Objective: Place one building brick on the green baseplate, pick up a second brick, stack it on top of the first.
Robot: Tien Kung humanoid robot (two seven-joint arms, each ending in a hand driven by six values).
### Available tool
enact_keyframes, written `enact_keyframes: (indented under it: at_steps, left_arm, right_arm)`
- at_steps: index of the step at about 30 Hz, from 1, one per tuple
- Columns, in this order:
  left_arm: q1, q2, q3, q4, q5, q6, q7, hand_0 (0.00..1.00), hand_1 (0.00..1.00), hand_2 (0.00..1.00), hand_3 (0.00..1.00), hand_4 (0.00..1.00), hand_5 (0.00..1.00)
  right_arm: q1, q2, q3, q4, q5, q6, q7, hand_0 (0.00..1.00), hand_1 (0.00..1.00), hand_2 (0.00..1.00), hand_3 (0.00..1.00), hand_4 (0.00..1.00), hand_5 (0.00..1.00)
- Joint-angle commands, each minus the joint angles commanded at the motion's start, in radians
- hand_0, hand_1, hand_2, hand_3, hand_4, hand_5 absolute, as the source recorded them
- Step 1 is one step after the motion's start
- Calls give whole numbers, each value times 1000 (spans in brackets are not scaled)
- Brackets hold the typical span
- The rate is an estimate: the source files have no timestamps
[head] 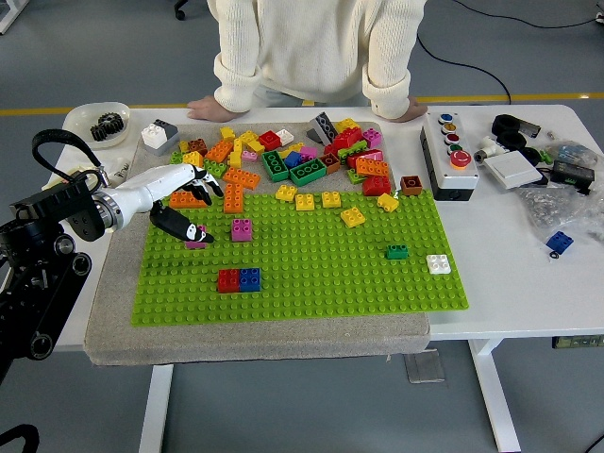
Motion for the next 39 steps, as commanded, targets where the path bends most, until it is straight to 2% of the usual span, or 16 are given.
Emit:
enact_keyframes:
  at_steps: [6,14,15,20,21,24,28,33,38,39]
  left_arm:
    - [7,4,3,5,0,48,-14,747,679,688,723,998,150]
    - [5,19,18,14,0,75,-28,765,693,694,728,998,149]
    - [4,22,24,15,0,77,-29,799,718,702,727,998,148]
    - [-2,39,60,22,0,94,-33,799,718,702,727,998,148]
    - [-4,43,69,24,0,101,-34,838,731,708,726,998,152]
    - [-10,50,88,32,0,131,-33,838,731,708,726,998,152]
    - [-21,63,122,39,0,157,-27,850,735,709,726,998,154]
    - [-22,70,128,39,0,155,-17,843,728,703,722,998,164]
    - [-21,74,132,39,0,181,21,843,728,703,722,998,164]
    - [-26,81,147,38,0,173,42,842,726,703,719,998,171]
  right_arm:
    - [-1,-1,1,0,0,-3,3,741,644,715,602,831,405]
    - [-7,-2,6,0,0,-6,4,741,644,715,601,831,405]
    - [-7,-3,6,0,0,-6,5,740,643,715,601,831,405]
    - [-6,-3,3,0,0,-7,7,740,643,715,601,831,405]
    - [-6,-2,2,0,0,-6,7,740,644,715,602,832,406]
    - [-7,-2,1,0,0,-6,7,740,644,715,602,832,406]
    - [-6,-1,0,0,0,-5,7,740,644,715,602,832,406]
    - [-5,-1,0,0,0,-5,7,740,644,715,602,832,406]
    - [-7,-1,2,0,0,-5,6,740,644,715,602,832,406]
    - [-7,-1,1,0,0,-5,6,740,644,716,602,832,406]
